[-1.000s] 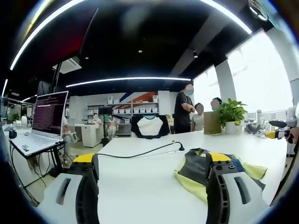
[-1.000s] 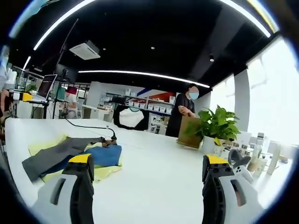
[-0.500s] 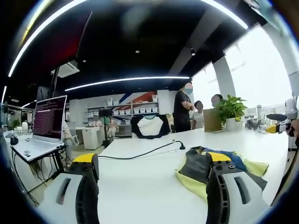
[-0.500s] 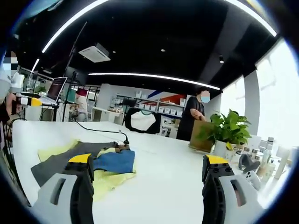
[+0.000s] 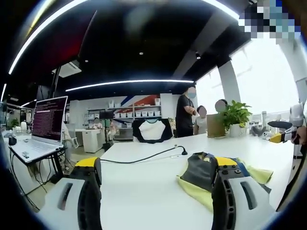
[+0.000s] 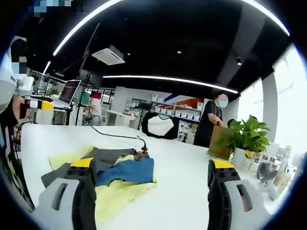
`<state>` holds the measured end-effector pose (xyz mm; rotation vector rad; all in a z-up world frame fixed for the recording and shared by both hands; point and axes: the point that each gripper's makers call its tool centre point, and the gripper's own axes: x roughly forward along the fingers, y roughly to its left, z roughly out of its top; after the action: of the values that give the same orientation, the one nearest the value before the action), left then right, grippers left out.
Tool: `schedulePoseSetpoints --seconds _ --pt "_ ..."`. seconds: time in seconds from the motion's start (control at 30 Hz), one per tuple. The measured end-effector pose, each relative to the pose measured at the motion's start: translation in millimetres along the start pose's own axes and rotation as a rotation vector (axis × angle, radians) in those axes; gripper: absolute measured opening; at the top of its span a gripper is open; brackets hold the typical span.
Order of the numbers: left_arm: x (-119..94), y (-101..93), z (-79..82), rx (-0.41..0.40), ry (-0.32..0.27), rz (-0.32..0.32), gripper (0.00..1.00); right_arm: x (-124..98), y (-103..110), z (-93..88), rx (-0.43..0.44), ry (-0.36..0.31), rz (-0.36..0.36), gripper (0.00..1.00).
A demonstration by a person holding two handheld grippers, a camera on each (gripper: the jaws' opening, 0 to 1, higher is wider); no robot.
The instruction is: Fold the garment on the visible template until the final outline fits inside the template.
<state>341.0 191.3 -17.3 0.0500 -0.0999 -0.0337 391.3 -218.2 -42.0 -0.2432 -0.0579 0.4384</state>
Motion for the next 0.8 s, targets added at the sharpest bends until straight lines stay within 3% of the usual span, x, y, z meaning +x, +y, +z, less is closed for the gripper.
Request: schedulePoseSetpoints --seconds 0.8 --pt "-2.9 -6.2 -2.7 -0.043 -0.003 -0.036 1.0 13.9 46.2 -5.1 0.026 0.022 0.128 0.99"
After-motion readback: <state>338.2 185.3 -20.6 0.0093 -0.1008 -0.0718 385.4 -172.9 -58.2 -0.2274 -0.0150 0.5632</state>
